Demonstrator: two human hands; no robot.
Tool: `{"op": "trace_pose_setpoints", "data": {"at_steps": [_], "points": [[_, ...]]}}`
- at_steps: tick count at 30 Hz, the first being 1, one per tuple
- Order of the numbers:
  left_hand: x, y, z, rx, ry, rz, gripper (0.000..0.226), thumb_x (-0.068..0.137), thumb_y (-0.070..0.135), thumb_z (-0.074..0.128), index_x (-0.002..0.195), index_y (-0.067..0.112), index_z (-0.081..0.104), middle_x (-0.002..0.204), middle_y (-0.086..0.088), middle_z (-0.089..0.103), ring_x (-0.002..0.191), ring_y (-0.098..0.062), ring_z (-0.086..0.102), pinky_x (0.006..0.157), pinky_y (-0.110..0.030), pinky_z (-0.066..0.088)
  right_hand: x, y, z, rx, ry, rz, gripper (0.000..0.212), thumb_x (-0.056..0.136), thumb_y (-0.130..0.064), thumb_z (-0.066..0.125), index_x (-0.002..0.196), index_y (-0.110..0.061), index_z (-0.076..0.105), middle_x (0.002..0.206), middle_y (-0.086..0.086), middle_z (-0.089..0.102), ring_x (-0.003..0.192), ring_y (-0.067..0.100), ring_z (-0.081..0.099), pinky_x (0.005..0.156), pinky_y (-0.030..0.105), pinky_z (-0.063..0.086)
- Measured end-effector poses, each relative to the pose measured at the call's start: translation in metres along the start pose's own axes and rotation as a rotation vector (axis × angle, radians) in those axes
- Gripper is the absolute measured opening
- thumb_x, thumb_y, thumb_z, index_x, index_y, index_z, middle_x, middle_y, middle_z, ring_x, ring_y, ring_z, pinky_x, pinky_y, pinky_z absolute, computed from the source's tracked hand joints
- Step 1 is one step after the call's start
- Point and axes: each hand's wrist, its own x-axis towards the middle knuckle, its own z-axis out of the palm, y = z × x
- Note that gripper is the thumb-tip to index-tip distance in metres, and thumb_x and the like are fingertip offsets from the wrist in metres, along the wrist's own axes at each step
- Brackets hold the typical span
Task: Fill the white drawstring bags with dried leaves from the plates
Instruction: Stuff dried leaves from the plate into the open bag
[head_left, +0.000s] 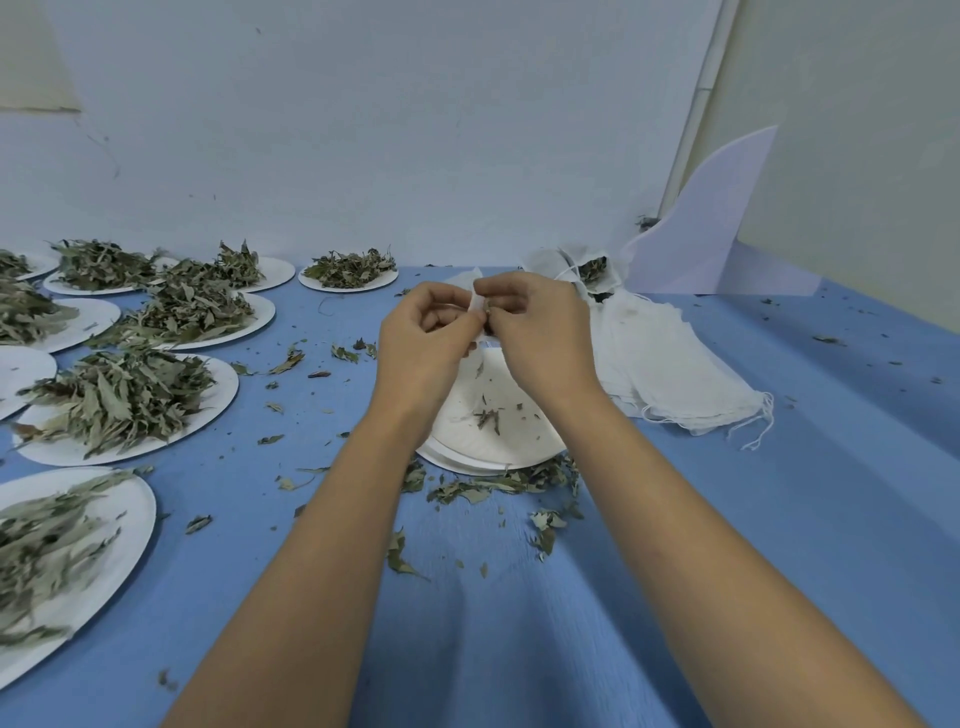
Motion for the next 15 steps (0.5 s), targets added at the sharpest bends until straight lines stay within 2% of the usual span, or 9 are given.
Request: {"op": "trace_pose_setpoints", "data": {"at_steps": [2,4,9,11,15], "points": [[-0.0003,0.0017,0.0023,0.004,-0.031,0.005,0.017,0.084,0.002,0.064,0.083,0.018,0.061,0.066,0.001,0.062,0.055,-0.003,0.057,0.056,-0.013,0.047,0.0006,0.0011,-0.0018,-0.005,0.075,-0.035,0.024,0.080,0.006,0.060,0.094,-0.010,0.071,0.087,0.001,0.068,0.081,0.010,0.064,0.075,0.019,0.054],[-0.0003,0.0033,0.0036,0.015,-0.051,0.015,0.017,0.083,0.001,0.064,0.081,0.018,0.061,0.063,0.004,0.062,0.053,-0.004,0.055,0.056,-0.014,0.046,0.0021,0.0025,-0.0027,-0.075,0.132,-0.093,0.025,0.076,0.008,0.061,0.089,-0.013,0.067,0.089,0.003,0.061,0.080,0.014,0.062,0.072,0.021,0.050],[0.0005,0.0050,0.0025,0.026,-0.052,0.045,0.015,0.085,0.004,0.067,0.077,0.016,0.061,0.064,0.001,0.059,0.054,-0.002,0.052,0.055,-0.015,0.046,0.0031,0.0058,-0.0033,-0.195,0.172,-0.161,0.034,0.074,0.002,0.070,0.102,-0.011,0.054,0.103,0.000,0.040,0.080,0.013,0.052,0.069,0.018,0.043],[0.0010,0.0053,0.0012,0.022,-0.057,0.050,0.015,0.085,0.005,0.067,0.076,0.015,0.061,0.064,0.002,0.059,0.054,-0.003,0.052,0.055,-0.015,0.045,0.0043,0.0066,-0.0044,-0.173,0.167,-0.138,0.038,0.074,-0.001,0.072,0.107,-0.011,0.054,0.105,-0.001,0.038,0.081,0.011,0.050,0.069,0.014,0.043],[0.0018,0.0045,-0.0006,0.025,-0.062,0.036,0.016,0.085,0.006,0.067,0.075,0.016,0.060,0.054,0.012,0.057,0.051,-0.002,0.049,0.052,-0.014,0.043,0.0047,0.0045,-0.0054,-0.078,0.122,-0.080,0.034,0.079,-0.003,0.069,0.109,-0.013,0.057,0.105,0.001,0.043,0.074,-0.002,0.051,0.065,0.004,0.042]]}}
